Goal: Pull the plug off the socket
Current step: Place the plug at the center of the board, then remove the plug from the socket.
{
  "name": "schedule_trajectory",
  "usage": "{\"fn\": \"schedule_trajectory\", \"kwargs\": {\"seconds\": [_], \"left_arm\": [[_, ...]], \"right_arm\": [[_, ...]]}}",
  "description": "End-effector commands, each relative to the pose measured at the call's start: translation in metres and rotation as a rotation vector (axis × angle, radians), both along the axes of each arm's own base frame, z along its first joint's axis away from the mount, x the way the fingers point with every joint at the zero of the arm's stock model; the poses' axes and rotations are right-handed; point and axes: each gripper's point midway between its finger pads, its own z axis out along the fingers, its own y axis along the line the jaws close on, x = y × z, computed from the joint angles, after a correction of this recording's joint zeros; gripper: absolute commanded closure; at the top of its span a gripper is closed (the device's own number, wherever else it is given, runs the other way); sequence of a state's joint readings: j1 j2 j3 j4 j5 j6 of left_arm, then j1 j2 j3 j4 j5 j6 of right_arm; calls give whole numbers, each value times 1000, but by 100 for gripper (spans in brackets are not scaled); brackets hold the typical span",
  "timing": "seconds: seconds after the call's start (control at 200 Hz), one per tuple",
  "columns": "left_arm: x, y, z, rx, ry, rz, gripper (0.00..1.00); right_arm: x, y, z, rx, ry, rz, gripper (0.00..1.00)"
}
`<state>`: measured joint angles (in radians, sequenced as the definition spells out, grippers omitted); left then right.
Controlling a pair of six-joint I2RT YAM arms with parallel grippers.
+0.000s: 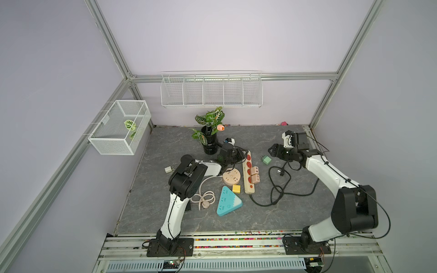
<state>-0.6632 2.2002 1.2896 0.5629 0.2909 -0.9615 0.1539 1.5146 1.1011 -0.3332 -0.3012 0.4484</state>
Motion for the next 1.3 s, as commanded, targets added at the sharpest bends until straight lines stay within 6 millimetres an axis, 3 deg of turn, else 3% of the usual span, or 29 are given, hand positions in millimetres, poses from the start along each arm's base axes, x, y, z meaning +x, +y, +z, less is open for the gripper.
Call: {"fn": "schedule_trajectory", "kwargs": {"seconds": [0.0, 0.25, 0.435, 0.605, 0.7, 0.765, 0.845, 0.995, 1.15, 1.3], "left_arm": [[0, -4, 8, -35, -22, -2, 100], [-5, -7, 8, -26, -24, -12, 100], [-6, -12, 11, -26, -29, -24, 100], [-10, -13, 15, -22, -36, -38, 100], [-12, -12, 18, -20, -41, -41, 100], [-14, -12, 20, -19, -43, -46, 100], [-20, -14, 23, -29, -40, -80, 78], [-38, -11, 19, -21, -21, -135, 45], [-55, -9, 12, -13, 3, -179, 38], [-61, -17, 8, -38, 22, -220, 44]], "right_arm": [[-31, 36, -12, 50, 75, 126, 25], [-51, 74, -53, -2, 202, 271, 31], [-51, 84, -69, -27, 212, 310, 39], [-47, 96, -75, 6, 202, 351, 58], [-49, 96, -80, -1, 215, 352, 63], [-50, 96, -80, 0, 215, 356, 78], [-50, 95, -76, -8, 185, 360, 100], [-46, 97, -51, -4, 92, 386, 100], [-42, 100, -39, -6, 56, 410, 100], [-42, 105, -38, 15, 45, 425, 100]]}}
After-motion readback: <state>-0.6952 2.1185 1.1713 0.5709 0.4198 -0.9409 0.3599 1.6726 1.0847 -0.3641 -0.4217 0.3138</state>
